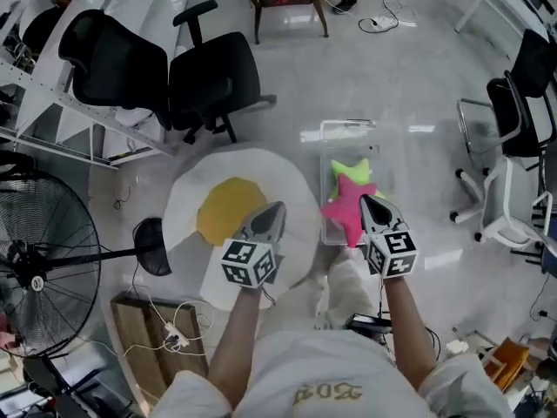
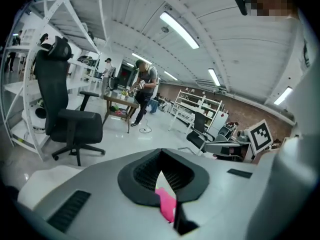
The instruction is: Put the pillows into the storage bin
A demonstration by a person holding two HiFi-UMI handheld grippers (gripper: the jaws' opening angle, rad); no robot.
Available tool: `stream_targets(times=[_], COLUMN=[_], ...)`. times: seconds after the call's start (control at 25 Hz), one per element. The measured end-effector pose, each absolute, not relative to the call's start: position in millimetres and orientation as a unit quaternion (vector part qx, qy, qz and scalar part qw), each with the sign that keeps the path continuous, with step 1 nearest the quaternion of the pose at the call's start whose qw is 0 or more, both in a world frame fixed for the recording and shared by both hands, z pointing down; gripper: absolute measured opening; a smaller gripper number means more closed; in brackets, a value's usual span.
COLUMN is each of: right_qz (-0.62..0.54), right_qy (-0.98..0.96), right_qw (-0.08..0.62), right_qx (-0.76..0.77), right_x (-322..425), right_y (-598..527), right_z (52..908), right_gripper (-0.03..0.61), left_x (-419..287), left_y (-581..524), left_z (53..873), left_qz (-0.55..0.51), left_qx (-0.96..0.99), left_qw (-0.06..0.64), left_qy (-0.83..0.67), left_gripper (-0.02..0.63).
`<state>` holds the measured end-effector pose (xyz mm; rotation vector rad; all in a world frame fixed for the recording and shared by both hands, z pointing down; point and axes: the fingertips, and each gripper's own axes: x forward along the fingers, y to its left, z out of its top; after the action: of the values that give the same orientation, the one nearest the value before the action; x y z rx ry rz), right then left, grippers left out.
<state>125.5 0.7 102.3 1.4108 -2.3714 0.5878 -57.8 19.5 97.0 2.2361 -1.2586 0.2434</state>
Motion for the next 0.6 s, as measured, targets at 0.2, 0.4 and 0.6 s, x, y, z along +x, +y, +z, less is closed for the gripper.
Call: stream_targets(times=[0.2,0.4,0.6], right_qz=[0.18,0.149,0.141], right_qy=[-0.829,-0.829,-0.82], right_qw=[0.136,0.11,0.096], right_qx=[0.512,0.528,0.547], right_x=[111.4,103.5,101.0], right_y=[27.3,51.9,66.9], right_z=[50.5,15.1,1.9], right_gripper=[0.012,0.012,0.012], left_x=[-75.2,-101.3,-118.0], left_y=[44.8,64.4,70.7], left_z=[39.2,15.3,3.2], left_qz=[0.078,0.062,0.045], left_qx=[0.843,0.837,0.832], left_qw=[0.225,0.201,0.201], left_qy=[-0.483,-0.505,-0.515], left_gripper=[0.014,0.014,0.014])
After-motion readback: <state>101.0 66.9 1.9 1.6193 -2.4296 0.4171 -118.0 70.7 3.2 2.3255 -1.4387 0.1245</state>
